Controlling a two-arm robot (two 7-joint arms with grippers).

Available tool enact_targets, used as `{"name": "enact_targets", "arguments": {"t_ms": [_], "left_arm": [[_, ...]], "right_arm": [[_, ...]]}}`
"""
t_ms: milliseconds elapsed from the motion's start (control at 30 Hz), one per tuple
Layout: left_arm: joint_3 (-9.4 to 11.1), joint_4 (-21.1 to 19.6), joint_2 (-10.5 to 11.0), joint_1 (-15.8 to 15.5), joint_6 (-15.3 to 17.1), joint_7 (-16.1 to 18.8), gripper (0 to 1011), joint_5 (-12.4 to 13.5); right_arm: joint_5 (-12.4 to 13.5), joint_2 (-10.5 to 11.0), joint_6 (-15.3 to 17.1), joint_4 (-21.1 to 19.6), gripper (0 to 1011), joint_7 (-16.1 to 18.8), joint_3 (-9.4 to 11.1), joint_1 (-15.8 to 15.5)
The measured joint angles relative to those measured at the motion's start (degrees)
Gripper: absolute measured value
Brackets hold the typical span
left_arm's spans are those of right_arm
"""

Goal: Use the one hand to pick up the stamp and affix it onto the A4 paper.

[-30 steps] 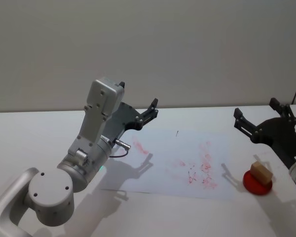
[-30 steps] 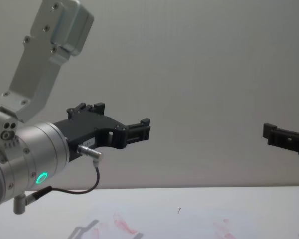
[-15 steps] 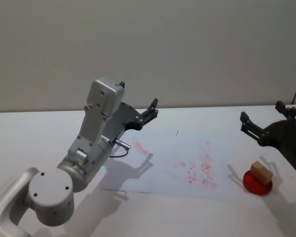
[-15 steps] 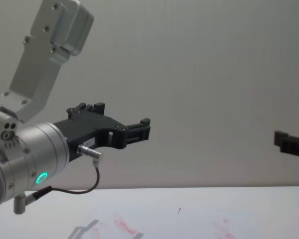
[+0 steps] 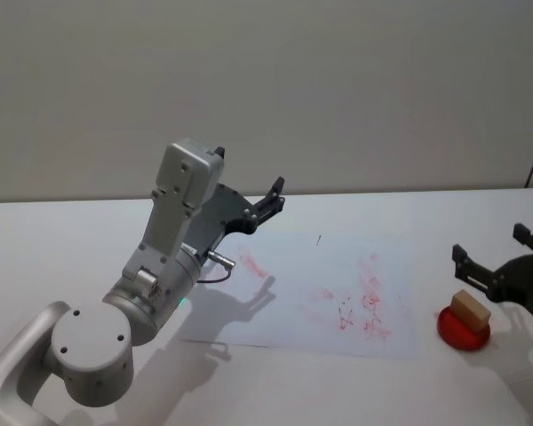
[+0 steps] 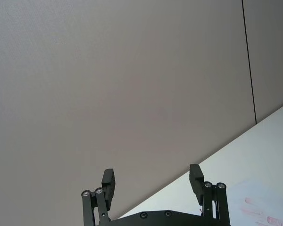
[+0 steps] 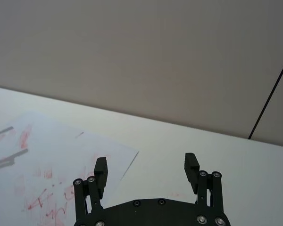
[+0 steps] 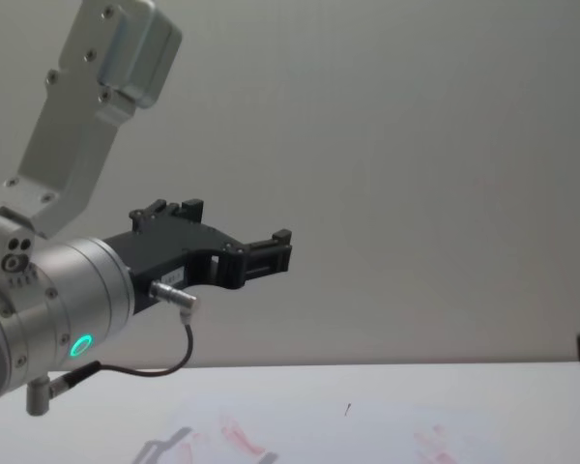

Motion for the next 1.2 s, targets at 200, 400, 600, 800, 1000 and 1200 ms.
{"name": "enact_targets", "arguments": {"t_ms": [200, 400, 600, 800, 1000, 1200], "left_arm": [[0.0, 0.0, 0.0, 0.0, 0.0, 0.0, 1001, 0.0], [0.0, 0.0, 0.0, 0.0, 0.0, 0.0, 1001, 0.0], [0.0, 0.0, 0.0, 0.0, 0.0, 0.0, 1001, 0.0], [0.0, 0.0, 0.0, 0.0, 0.0, 0.0, 1001, 0.0], [0.0, 0.0, 0.0, 0.0, 0.0, 0.0, 1001, 0.0], [0.0, 0.0, 0.0, 0.0, 0.0, 0.0, 1001, 0.0]], "right_arm": [[-0.22, 1.29, 2.77, -0.39, 1001, 1.07, 0.33, -1.09], [-1.23, 1.9, 5.01, -0.38, 1001, 2.36, 0.32, -1.35], [-2.55, 2.0, 6.98, 0.16, 1001, 3.65, -0.05, -1.11], [-3.71, 1.9, 8.32, 0.75, 1001, 4.53, -0.41, -0.73], [-4.85, 1.56, 9.51, 1.7, 1001, 5.35, -0.82, -0.14], [-6.0, 0.99, 10.45, 2.89, 1001, 6.13, -1.28, 0.7]]}}
